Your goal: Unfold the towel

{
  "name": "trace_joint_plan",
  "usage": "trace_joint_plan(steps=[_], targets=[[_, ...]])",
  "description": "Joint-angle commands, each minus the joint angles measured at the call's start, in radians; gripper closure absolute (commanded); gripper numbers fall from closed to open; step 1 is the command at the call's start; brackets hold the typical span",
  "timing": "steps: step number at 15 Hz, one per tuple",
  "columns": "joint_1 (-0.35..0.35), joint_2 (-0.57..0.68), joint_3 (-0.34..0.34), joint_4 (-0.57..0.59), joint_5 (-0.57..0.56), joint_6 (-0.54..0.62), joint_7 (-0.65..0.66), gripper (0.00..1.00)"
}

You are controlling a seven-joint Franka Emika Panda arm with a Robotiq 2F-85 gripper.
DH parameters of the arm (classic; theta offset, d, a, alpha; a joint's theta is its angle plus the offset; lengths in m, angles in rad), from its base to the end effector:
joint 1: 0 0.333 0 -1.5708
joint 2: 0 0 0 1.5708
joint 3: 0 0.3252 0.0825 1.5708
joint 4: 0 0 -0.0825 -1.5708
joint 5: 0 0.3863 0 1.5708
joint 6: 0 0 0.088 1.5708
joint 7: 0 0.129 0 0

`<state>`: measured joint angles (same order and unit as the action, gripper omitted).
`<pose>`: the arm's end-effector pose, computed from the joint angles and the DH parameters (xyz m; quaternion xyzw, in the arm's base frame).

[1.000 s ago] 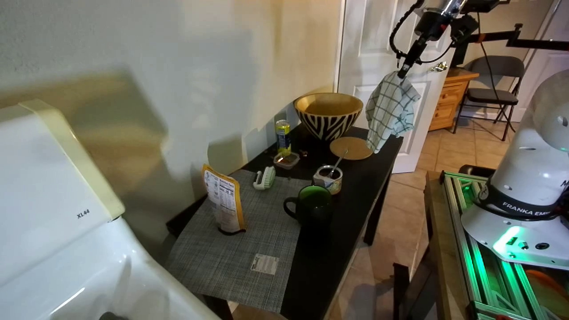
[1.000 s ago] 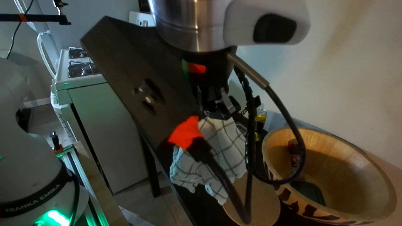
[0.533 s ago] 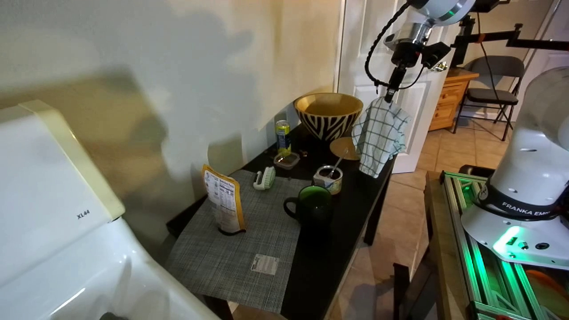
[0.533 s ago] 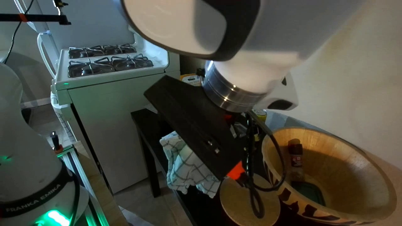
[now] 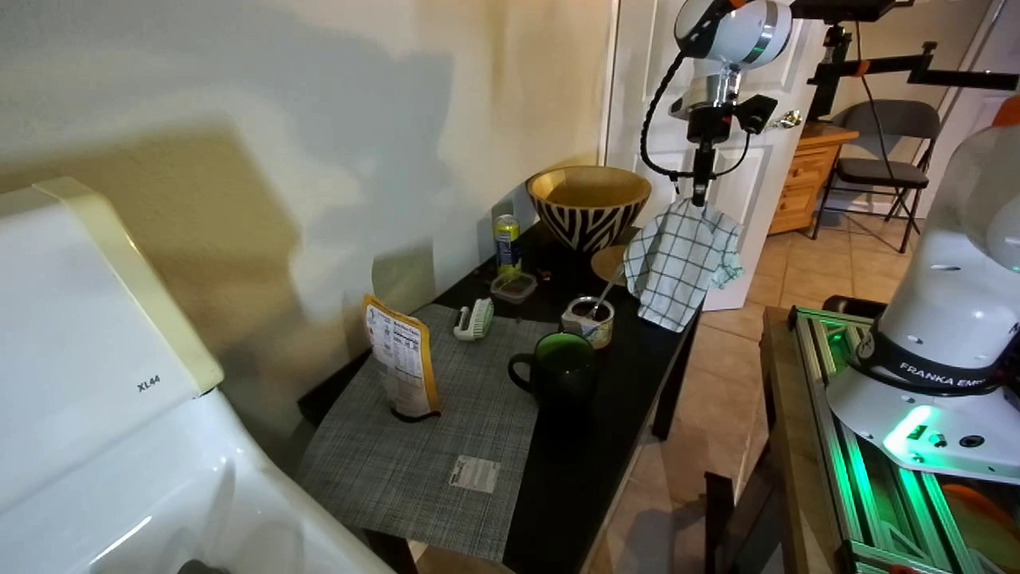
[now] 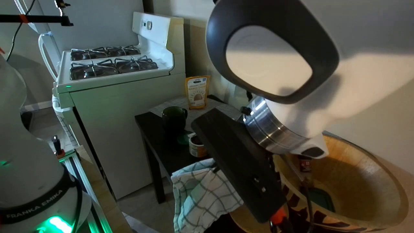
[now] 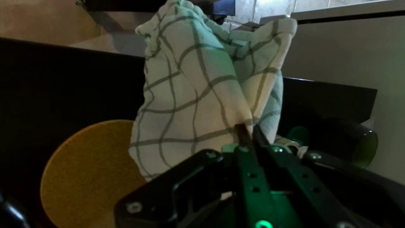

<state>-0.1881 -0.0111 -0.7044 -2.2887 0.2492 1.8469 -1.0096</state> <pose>0.3044 -0.3382 0.3183 -0.9704 0.0012 0.0321 0.2394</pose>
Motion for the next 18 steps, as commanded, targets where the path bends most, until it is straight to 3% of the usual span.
trace_joint_plan(steps=[1, 7, 10, 13, 18], targets=[[-0.092, 0.139, 0.072, 0.08, -0.028, 0.048, 0.066, 0.99], [-0.189, 0.233, 0.17, 0.123, -0.078, 0.27, 0.334, 0.99], [-0.208, 0.259, 0.199, 0.128, -0.19, 0.361, 0.514, 0.99], [-0.212, 0.279, 0.204, 0.132, -0.322, 0.41, 0.705, 0.99], [-0.21, 0.298, 0.197, 0.135, -0.434, 0.453, 0.937, 0.99]])
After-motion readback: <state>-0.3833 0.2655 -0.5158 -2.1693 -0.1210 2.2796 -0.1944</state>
